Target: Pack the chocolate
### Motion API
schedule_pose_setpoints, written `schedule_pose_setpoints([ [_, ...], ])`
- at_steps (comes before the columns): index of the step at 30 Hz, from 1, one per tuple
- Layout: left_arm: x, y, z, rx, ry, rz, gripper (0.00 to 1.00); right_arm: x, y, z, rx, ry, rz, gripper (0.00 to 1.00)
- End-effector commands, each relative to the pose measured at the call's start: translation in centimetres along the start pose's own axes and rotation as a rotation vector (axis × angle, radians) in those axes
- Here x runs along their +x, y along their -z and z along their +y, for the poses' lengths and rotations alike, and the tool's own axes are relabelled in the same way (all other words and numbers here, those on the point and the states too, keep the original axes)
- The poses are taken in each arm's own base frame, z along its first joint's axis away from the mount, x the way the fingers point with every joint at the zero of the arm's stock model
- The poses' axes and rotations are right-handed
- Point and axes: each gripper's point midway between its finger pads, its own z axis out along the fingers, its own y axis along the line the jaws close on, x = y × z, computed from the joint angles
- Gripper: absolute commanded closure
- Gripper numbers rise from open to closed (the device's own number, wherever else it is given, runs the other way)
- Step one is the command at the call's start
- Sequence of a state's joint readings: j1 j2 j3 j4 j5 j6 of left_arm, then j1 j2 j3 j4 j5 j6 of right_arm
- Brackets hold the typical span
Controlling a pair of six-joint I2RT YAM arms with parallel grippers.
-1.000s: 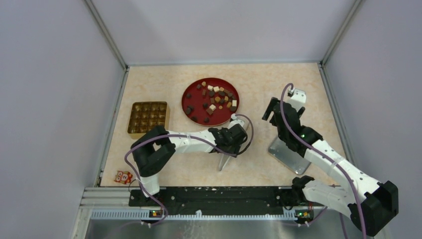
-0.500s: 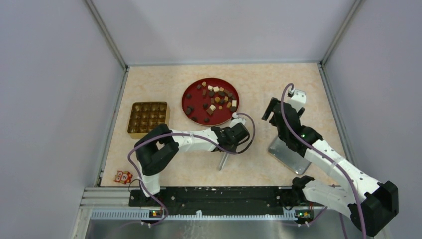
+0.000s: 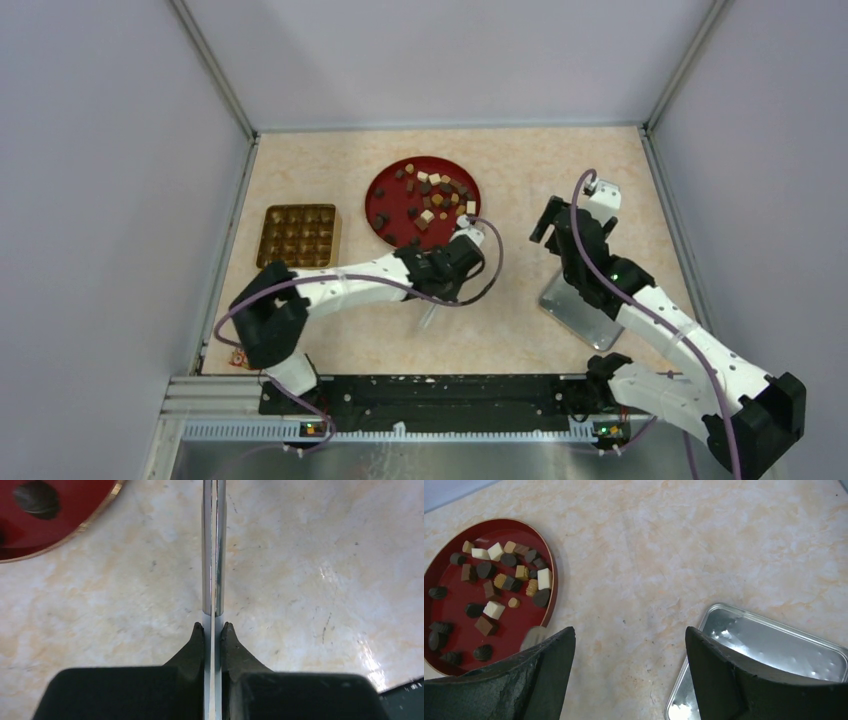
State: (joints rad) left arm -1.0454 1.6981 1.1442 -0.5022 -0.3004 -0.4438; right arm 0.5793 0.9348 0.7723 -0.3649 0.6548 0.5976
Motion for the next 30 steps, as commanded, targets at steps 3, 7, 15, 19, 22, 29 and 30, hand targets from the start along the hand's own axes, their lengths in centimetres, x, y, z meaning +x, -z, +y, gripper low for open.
schedule_pose_setpoints([
  [3,-3.6,6.6,4.4,0.039,0.016,-0.131,1.00,-2.8,0.7,-0.6,0.022,-0.014,-0.085,0.21],
  [7,-4.3,8.6,6.7,0.056,0.045,-0.156,0.98,-2.9,0.6,-0.5,0.018,-0.015,-0.090,0.21],
  [15,-2.6,10.3,7.2,0.088,0.016,-0.091,0.88,-2.5,0.4,-0.1,0.005,-0.018,-0.078,0.22],
  [19,-2.3,10.3,7.6,0.069,0.024,-0.087,0.76,-2.3,0.3,0.1,-0.004,-0.025,-0.072,0.22],
  [22,-2.5,10.4,7.7,0.066,0.035,-0.098,0.69,-2.3,0.4,0.2,-0.009,-0.027,-0.067,0.22],
  [29,-3.7,10.9,8.3,0.040,0.070,-0.150,0.69,-2.3,0.6,-0.1,-0.004,-0.029,-0.067,0.22],
  [30,-4.0,11.0,8.6,0.032,0.083,-0.161,0.69,-2.2,0.7,-0.2,-0.003,-0.030,-0.066,0.22],
])
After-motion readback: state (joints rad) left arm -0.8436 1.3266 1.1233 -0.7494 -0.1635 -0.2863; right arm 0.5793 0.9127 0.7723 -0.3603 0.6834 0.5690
